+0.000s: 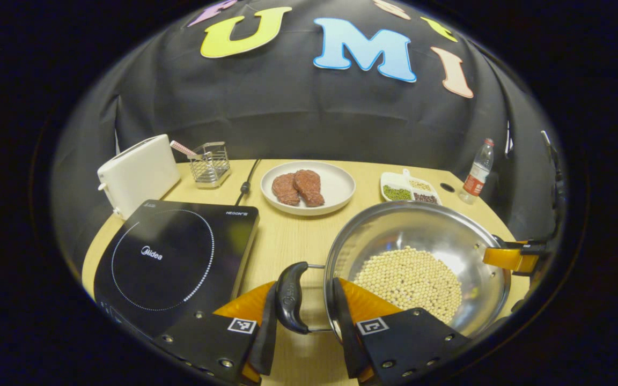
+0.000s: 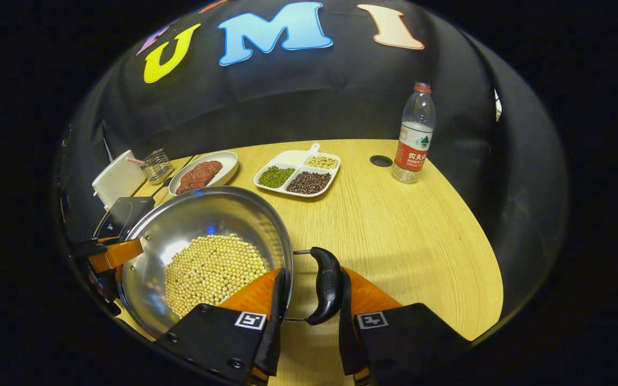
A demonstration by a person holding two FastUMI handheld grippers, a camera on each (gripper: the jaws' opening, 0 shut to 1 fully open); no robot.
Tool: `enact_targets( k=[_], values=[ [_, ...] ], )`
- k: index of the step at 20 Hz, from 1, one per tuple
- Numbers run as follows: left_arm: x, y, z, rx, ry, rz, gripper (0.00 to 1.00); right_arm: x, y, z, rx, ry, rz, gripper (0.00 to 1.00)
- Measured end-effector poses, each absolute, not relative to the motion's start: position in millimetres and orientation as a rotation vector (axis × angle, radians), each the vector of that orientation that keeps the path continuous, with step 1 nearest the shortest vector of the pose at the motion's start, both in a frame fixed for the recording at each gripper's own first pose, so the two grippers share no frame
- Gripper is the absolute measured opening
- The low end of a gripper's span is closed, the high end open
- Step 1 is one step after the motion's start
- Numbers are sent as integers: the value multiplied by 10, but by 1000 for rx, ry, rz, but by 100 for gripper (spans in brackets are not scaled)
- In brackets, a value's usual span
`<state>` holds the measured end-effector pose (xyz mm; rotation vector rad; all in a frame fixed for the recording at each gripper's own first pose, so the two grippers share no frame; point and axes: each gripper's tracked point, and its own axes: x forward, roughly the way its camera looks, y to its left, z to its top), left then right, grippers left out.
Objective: First push the handle of the pot to place it horizontally, then grasp the pot with both hands and set it on the induction cooktop.
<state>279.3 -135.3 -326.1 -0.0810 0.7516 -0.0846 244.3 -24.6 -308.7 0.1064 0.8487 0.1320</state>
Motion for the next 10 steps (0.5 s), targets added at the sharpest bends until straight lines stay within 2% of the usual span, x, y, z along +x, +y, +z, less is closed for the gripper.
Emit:
enact_targets(
  k=[2,3,4,6,10],
  values=[
    [2809,-1300,-3168,-71,741,-94,49,2389,-202,-2996,105,842,125,47],
    [2794,-1267,-3133,-75,736,-98,49,2368,-177,-2939,103,840,120,43],
    [2800,-1235,-3088,-80,731,-103,52,2359,-153,-2892,107,832,114,43],
    [2787,-1158,-3015,-86,723,-118,52,2312,-91,-2804,109,824,96,47],
    [2764,-929,-2882,-97,708,-152,53,2180,91,-2604,108,802,60,47]
  ],
)
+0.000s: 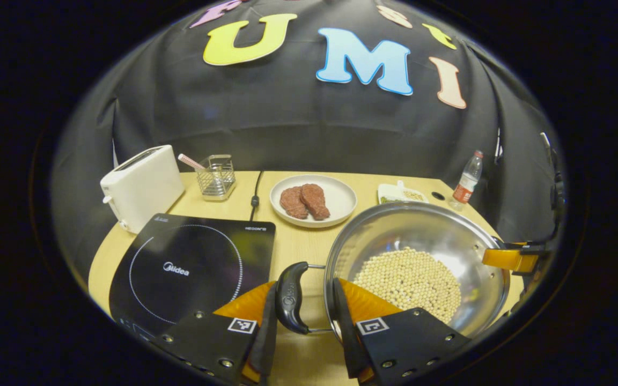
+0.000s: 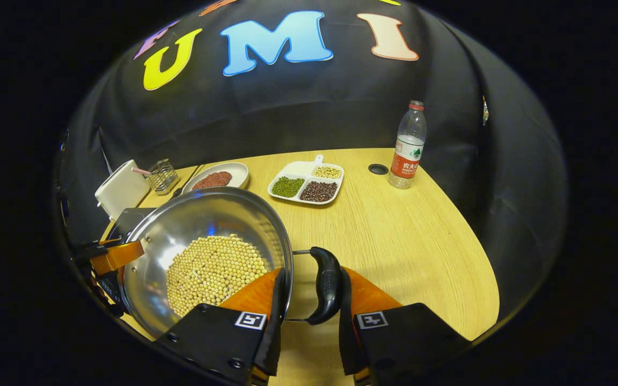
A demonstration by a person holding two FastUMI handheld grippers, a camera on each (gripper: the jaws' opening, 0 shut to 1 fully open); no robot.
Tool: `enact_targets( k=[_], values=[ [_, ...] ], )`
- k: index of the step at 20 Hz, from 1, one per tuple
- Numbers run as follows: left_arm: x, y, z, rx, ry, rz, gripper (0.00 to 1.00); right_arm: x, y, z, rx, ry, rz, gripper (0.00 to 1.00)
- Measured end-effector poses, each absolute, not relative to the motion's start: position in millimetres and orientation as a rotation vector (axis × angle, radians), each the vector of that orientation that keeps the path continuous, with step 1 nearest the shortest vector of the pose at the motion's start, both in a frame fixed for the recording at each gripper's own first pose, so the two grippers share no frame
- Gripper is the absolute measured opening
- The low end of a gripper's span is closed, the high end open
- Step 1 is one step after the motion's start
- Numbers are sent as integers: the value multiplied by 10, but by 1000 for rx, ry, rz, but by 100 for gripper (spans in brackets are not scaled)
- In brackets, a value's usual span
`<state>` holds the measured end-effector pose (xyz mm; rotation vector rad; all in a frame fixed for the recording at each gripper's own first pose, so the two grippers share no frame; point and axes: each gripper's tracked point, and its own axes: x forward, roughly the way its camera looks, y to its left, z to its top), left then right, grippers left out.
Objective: First push the handle of the pot to place it horizontally, then grasp the pot with both hands and set it on the induction cooktop.
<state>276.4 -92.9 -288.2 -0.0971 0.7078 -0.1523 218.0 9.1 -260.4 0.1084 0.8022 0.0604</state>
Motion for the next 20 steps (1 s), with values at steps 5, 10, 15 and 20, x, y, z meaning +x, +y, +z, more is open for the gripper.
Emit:
enact_targets(
  k=[5,10,15,20],
  values=[
    [2778,-577,-2716,-82,677,-189,52,2056,406,-2427,130,779,28,47],
    [2798,-202,-2616,-81,653,-189,55,2035,733,-2301,138,764,24,47],
    [2803,159,-2577,-90,641,-176,55,2055,1047,-2204,134,753,34,47],
    [2793,517,-2611,-98,640,-156,52,2072,1352,-2182,126,756,52,47]
  ],
)
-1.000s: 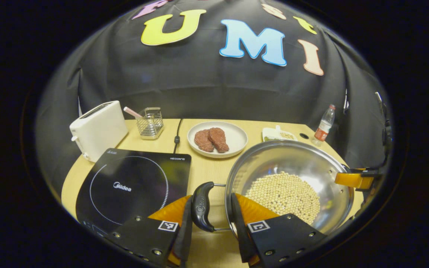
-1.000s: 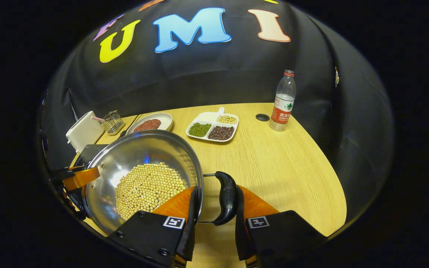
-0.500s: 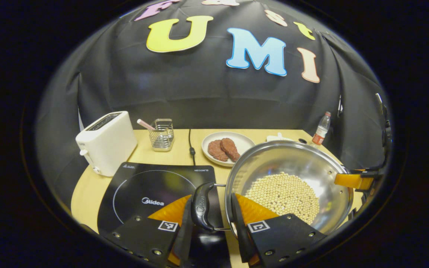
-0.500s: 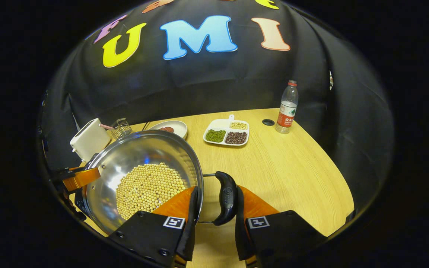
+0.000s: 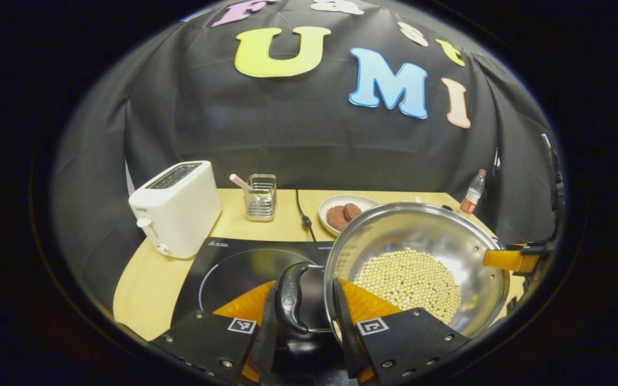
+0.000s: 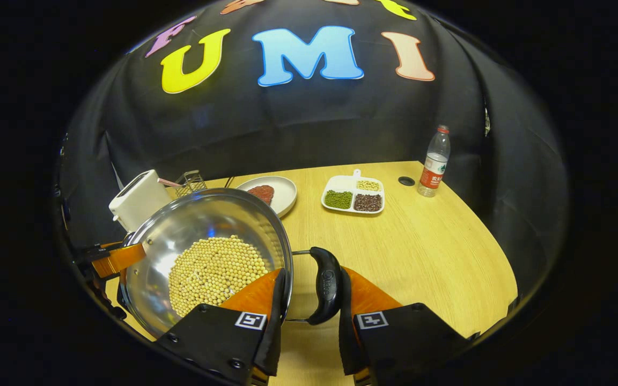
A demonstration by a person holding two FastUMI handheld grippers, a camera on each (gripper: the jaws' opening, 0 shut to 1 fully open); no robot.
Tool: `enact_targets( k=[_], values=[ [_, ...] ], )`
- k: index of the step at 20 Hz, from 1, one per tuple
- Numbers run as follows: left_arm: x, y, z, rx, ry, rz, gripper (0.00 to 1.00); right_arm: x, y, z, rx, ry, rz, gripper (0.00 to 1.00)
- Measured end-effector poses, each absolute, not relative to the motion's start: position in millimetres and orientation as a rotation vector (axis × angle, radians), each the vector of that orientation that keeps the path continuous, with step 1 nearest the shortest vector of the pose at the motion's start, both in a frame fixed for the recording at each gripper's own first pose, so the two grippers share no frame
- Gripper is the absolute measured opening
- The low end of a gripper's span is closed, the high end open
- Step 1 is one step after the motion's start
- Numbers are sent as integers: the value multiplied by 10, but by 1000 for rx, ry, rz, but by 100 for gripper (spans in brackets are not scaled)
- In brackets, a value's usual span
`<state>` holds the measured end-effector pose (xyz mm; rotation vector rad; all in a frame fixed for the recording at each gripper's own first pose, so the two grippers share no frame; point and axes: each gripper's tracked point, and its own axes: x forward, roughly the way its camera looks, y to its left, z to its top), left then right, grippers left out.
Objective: First push the handle of the pot to place it horizontally, then grasp the pot with both hands and set it on the induction cooktop.
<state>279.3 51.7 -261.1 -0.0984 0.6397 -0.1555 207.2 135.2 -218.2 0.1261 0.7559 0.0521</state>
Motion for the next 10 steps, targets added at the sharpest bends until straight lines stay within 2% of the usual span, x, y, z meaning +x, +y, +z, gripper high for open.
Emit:
enact_targets(
  k=[4,5,6,10],
  values=[
    [2808,815,-2650,-103,637,-137,52,2117,1635,-2158,126,753,68,47],
    [2816,885,-2657,-102,634,-133,55,2130,1702,-2156,125,753,72,47],
    [2832,957,-2657,-99,633,-130,52,2138,1758,-2159,127,753,76,47],
    [2903,1249,-2662,-82,626,-115,52,2211,2014,-2176,137,758,92,47]
  ],
)
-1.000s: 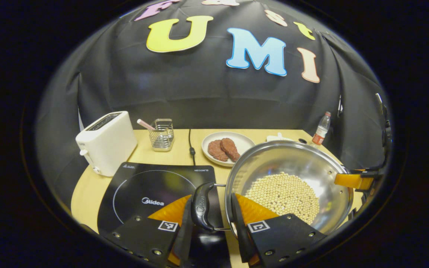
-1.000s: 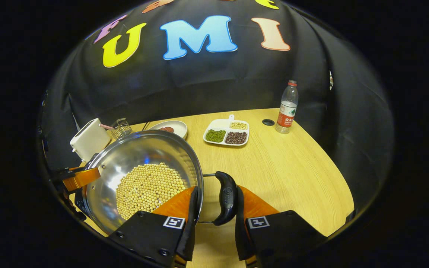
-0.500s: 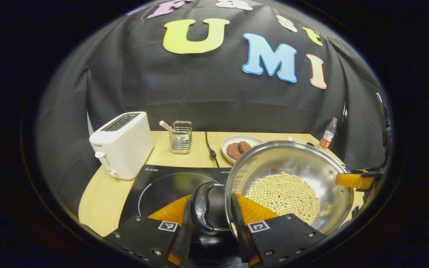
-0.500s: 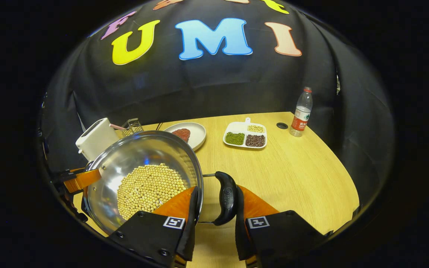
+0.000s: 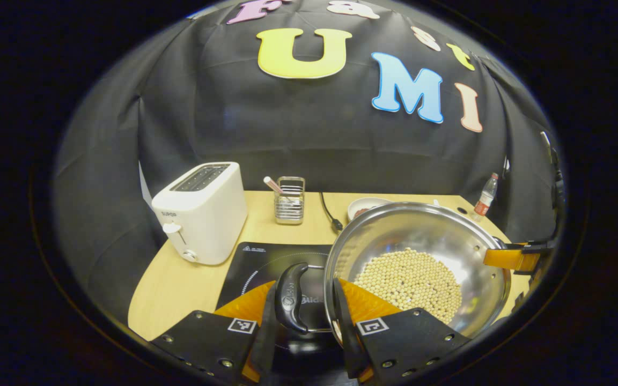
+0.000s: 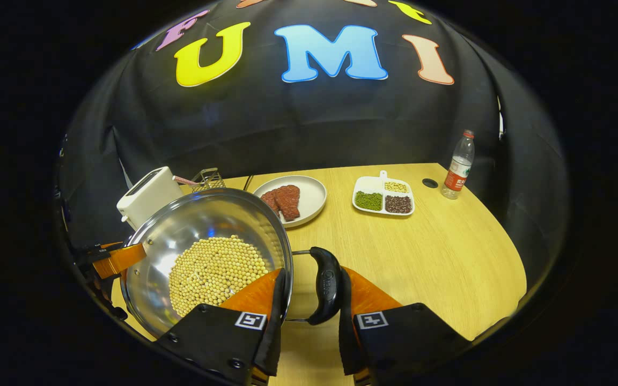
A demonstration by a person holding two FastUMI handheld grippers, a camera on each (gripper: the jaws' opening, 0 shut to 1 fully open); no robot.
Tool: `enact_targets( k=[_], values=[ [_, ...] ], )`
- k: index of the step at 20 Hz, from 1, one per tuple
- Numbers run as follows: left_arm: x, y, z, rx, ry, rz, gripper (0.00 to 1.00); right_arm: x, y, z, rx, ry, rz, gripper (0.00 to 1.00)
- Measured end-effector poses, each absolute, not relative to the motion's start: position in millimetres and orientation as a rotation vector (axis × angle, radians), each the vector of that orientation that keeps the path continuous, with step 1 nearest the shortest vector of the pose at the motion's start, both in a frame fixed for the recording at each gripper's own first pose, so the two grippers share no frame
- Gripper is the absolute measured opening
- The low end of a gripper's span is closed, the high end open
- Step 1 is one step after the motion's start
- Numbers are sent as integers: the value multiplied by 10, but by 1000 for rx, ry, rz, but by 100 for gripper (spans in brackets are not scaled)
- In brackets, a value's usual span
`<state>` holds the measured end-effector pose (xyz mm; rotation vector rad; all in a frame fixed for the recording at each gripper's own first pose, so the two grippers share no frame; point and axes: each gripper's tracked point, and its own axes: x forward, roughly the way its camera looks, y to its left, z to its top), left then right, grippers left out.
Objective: First push the handle of the pot to place it horizontally, then grasp the pot with both hands and set it on the induction cooktop.
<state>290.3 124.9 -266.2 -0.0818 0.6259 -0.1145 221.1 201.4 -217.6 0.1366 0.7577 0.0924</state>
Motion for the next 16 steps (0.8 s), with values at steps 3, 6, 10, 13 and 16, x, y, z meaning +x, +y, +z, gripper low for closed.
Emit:
enact_targets(
  k=[3,6,10,13,16],
  values=[
    [2953,1434,-2691,-75,624,-104,52,2271,2187,-2180,141,761,101,47],
    [2992,1615,-2720,-68,628,-97,52,2320,2353,-2211,143,771,110,47],
    [3050,1844,-2755,-58,629,-84,52,2399,2552,-2229,142,779,122,47],
    [3092,1989,-2810,-55,632,-78,52,2450,2679,-2256,141,786,129,47],
    [3112,2117,-2852,-58,637,-72,52,2472,2781,-2289,141,794,137,47]
  ],
)
